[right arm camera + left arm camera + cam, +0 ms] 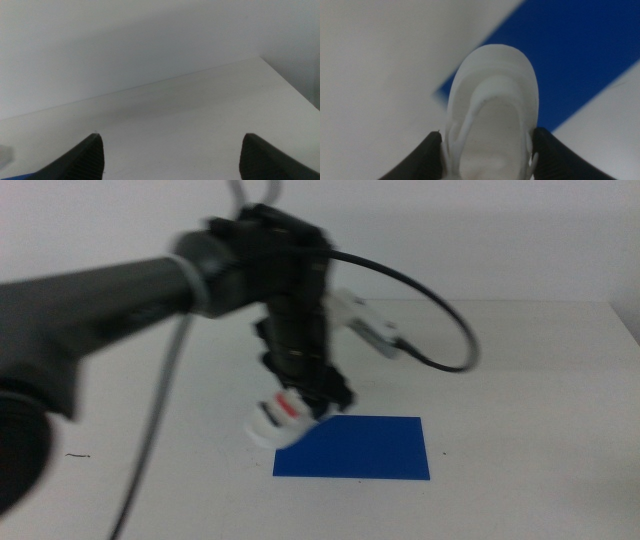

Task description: Use one arm to grab the shoe from the table and place it on the mat.

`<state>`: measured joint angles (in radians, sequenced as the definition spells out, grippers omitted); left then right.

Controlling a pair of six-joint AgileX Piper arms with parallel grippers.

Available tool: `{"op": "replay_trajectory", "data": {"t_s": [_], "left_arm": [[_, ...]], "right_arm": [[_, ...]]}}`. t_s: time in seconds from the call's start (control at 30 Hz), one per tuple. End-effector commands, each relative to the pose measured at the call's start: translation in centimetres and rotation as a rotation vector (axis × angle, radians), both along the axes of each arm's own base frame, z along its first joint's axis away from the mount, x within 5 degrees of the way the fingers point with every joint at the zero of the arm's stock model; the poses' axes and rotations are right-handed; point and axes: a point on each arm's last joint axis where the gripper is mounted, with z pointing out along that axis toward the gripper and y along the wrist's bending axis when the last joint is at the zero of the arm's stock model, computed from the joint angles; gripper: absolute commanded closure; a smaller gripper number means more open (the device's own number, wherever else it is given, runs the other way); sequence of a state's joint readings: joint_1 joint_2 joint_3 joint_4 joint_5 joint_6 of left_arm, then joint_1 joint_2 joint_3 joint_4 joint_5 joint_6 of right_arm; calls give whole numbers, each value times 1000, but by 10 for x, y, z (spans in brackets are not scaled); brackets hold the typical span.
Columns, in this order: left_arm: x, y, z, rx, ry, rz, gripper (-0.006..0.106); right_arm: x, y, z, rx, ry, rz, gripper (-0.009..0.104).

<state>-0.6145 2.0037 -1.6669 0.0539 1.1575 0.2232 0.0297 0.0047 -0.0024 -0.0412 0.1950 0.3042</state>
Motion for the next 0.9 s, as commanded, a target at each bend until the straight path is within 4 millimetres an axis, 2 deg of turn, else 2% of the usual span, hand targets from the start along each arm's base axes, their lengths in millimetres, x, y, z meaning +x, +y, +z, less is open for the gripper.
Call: {"op": "replay_trajectory", "data": {"t_s": [0.0,0.13,0.27,0.37,0.4,0.5,0.53,0.57,0.87], "left_arm": [[-5,-29,-1,4,30,-16,92],[-4,-64,-7,-46,24,-65,92],[-8,-75,-16,-50,48,-80,92],[-10,-77,-16,-61,56,-101,92],[-11,-77,-16,-61,56,-168,92],[-16,-81,-18,-59,48,-654,92],[-17,-82,-20,-59,43,-770,92],[-17,-81,-22,-51,44,-809,92],[-13,-77,-26,-1,33,-729,92]], "right_arm": [[0,0,0,-10,-11,2,16],[0,0,0,-10,-11,2,16],[0,0,0,-10,-11,2,16],[0,0,0,-10,-11,2,16],[0,0,0,-10,-11,2,16],[0,0,0,-10,-11,2,16],[0,0,0,-10,-11,2,16],[0,0,0,-10,-11,2,16],[0,0,0,-10,-11,2,16]]}}
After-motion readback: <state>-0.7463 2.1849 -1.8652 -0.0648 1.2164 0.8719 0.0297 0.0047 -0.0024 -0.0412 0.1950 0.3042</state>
